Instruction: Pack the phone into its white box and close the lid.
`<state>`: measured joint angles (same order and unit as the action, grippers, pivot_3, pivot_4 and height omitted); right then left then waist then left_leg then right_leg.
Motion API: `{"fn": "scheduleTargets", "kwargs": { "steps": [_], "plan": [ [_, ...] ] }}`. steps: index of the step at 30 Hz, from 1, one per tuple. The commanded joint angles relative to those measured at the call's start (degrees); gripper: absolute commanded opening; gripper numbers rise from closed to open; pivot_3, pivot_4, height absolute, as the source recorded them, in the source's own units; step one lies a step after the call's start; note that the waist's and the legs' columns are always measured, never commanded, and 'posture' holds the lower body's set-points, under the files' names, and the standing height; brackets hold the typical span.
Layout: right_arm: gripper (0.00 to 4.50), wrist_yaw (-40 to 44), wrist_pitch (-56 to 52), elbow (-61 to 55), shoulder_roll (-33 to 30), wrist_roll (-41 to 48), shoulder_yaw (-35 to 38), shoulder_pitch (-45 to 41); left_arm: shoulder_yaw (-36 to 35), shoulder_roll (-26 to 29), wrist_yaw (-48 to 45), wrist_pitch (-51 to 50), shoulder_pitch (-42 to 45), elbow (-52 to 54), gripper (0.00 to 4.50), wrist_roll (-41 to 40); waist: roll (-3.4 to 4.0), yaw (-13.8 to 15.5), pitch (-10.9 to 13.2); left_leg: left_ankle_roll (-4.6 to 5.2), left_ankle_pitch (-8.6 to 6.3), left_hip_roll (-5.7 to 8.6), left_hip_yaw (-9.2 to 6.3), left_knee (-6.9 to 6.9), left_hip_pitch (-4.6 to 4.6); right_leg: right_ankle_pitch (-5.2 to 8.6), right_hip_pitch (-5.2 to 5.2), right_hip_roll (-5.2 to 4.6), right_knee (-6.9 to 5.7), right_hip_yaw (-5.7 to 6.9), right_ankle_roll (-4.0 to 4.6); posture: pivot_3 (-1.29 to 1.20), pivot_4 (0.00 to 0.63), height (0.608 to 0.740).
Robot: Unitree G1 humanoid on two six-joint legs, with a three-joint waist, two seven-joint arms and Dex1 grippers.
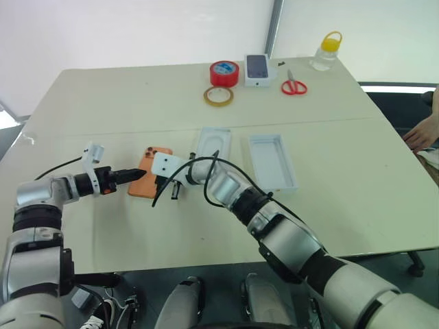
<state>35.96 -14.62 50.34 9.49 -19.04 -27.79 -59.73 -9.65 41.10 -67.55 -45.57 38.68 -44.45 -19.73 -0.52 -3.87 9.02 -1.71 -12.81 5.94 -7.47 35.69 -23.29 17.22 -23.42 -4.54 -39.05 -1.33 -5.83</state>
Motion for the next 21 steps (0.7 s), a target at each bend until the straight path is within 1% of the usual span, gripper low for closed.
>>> {"fn": "scheduleTargets", "kwargs": {
  "steps": [1,8,11,15,16,18,21],
  "plan": [
    [0.04,0.2,0.3,-0.7,0.5,-0.2,-0.1,-1.1,5.1,-3.9,-1.3,-3.2,-1.5,-0.8,3.54,1.1,0.06,0.0,-0.1,0.01,-0.01,0.01,-0.01,0.00,0.01,0.00,0.01,-0.01,0.00,0.00,0.00,0.00,0.150,0.740],
    [0.04,0.1,0.7,-0.7,0.1,-0.7,-0.2,-0.6,4.2,-4.9,-0.7,-6.5,-0.1,0.6,3.54,0.5,0.12,0.3,-0.2,0.07,-0.03,0.10,-0.13,0.02,0.03,0.01,0.08,-0.03,0.00,0.00,-0.02,0.00,0.150,0.740],
    [0.04,-0.2,1.0,-0.8,-0.1,-1.1,-0.3,-0.4,3.9,-5.5,2.1,-7.1,0.2,1.7,3.54,1.2,0.17,0.5,-0.3,0.06,-0.03,0.11,-0.15,0.02,0.03,0.01,0.09,-0.04,0.00,0.01,-0.02,0.00,0.150,0.740],
    [0.04,-0.1,1.2,-0.8,-0.2,-1.3,-0.4,-0.4,4.2,-5.2,2.2,-10.8,-0.4,6.9,3.54,0.3,0.17,0.6,-0.4,0.06,-0.03,0.11,-0.15,0.04,0.03,0.02,0.09,-0.04,0.00,0.00,-0.02,0.00,0.150,0.740],
    [0.04,-0.1,1.2,-0.9,-0.2,-1.3,-0.4,-0.4,3.9,-5.3,2.3,-10.9,-0.9,8.8,3.54,-0.2,0.17,0.5,-0.4,0.06,-0.03,0.11,-0.15,0.04,0.03,0.02,0.09,-0.04,0.00,0.00,-0.02,0.00,0.150,0.740],
    [0.04,-0.1,1.1,-1.0,-0.1,-1.3,-0.3,-0.5,1.3,-5.7,2.4,-14.9,-0.2,10.8,3.54,-3.2,0.17,0.6,-0.4,0.05,-0.02,0.11,-0.15,0.04,0.03,0.02,0.09,-0.04,-0.01,0.00,-0.02,0.00,0.150,0.740],
    [0.04,0.0,1.3,-0.9,-0.1,-1.3,-0.4,-0.6,0.0,-6.0,4.7,-15.0,0.5,9.8,3.54,-2.9,0.15,0.6,-0.4,0.06,-0.03,0.11,-0.18,0.05,0.01,0.02,0.09,-0.02,-0.01,0.01,-0.02,0.00,0.150,0.740]
  ]
}}
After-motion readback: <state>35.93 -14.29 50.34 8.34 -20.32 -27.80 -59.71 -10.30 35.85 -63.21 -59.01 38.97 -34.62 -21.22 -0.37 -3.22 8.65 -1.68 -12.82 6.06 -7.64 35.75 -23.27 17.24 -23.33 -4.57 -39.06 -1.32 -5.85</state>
